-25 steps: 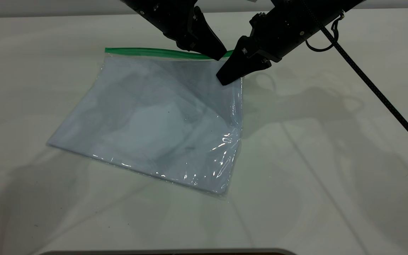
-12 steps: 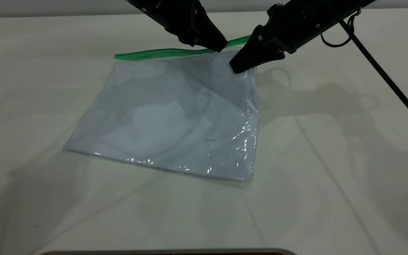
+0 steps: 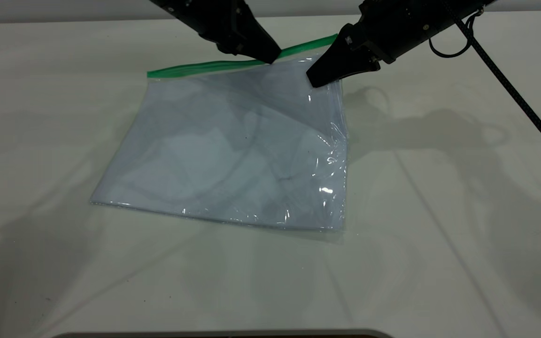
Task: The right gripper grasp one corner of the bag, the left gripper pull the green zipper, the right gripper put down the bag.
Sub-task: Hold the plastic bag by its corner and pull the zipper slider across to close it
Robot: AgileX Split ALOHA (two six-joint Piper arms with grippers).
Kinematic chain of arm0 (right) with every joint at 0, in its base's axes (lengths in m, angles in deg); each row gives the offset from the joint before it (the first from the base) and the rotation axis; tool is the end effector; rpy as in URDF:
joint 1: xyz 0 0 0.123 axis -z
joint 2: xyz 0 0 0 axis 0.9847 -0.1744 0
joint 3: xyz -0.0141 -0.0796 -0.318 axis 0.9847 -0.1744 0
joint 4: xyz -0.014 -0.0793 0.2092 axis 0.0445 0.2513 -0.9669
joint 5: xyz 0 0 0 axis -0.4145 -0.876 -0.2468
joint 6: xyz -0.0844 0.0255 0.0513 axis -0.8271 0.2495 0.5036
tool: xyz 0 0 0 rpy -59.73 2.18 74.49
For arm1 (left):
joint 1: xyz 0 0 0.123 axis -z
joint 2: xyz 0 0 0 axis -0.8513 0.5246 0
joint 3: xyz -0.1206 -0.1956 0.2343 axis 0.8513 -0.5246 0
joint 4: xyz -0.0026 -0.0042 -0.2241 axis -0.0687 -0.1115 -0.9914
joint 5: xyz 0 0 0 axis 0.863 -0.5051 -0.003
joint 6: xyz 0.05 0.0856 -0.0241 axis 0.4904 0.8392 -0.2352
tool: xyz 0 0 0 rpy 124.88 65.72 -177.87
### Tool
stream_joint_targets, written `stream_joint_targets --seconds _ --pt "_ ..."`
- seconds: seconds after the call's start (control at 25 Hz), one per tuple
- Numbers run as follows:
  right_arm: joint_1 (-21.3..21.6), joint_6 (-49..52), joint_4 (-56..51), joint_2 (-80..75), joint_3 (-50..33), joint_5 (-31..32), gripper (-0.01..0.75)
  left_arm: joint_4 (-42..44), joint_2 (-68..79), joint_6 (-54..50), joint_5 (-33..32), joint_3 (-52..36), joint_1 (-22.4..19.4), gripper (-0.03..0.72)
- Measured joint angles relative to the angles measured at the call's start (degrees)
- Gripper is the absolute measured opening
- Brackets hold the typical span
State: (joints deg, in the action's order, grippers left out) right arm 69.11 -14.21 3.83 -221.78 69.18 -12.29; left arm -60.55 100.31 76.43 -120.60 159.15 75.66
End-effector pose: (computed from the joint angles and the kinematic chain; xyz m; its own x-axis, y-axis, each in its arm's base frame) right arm 0.4428 0.1605 0.0925 -0.6931 -0.4039 -0.5970 -0.7130 0.5060 0.4854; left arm 0.4678 -0.2020 0.1134 -0.2827 0.6633 -0.6928 0.9195 0.3930 0.0010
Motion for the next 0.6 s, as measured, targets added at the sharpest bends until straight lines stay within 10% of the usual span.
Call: stream_joint_targets --seconds 0.6 --pt "0.0 -0.1 -1.0 0.1 0.1 -1.7 0.037 5.3 0.1 0.0 -0.4 0.0 -6.6 0.061"
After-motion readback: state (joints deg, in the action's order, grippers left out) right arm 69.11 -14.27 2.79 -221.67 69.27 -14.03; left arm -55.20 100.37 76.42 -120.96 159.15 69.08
